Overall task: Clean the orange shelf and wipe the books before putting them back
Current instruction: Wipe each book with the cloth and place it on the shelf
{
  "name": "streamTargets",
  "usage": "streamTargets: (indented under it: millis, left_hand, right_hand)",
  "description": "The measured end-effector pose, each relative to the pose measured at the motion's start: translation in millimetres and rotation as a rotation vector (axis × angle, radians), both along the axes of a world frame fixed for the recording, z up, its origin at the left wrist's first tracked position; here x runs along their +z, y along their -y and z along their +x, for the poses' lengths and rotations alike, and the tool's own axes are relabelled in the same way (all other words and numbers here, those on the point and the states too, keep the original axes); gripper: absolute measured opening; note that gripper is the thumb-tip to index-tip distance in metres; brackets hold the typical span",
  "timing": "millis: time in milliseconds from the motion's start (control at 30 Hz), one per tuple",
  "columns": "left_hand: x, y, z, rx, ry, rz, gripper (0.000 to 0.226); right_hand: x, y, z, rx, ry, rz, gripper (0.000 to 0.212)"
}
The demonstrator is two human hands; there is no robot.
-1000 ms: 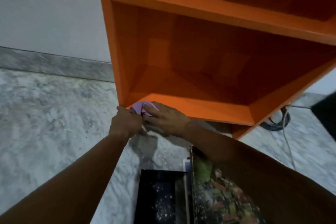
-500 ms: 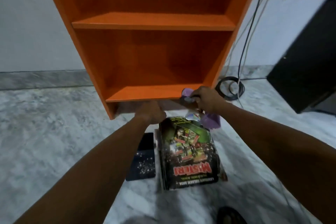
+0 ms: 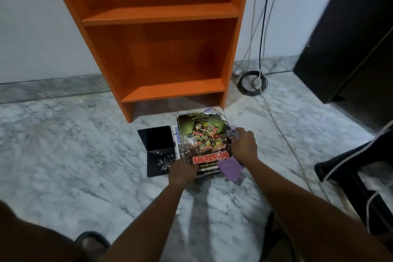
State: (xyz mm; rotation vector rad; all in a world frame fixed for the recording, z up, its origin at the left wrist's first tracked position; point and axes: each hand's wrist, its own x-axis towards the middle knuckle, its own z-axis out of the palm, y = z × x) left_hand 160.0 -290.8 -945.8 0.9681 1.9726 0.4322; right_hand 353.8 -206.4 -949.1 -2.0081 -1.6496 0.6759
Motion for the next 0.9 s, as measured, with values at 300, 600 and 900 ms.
streamTargets:
  millis: [300,600,900]
  left_hand:
    - [0,-21,-9,0.188,0.626,0.059,0.024]
    - [51,-27,-17,0.143,0.783,0.229,0.047]
    - [84,-1,-32,-0.178,0.581,0.359,0.068]
  right_hand:
    - [-15,38,11,0.066,-0.01,-0.088,0.025]
    - [30,67,-51,0.287,-0.342,0.285,0.036]
    - [51,22,-107,0.413,-0.452,0.251,0.046]
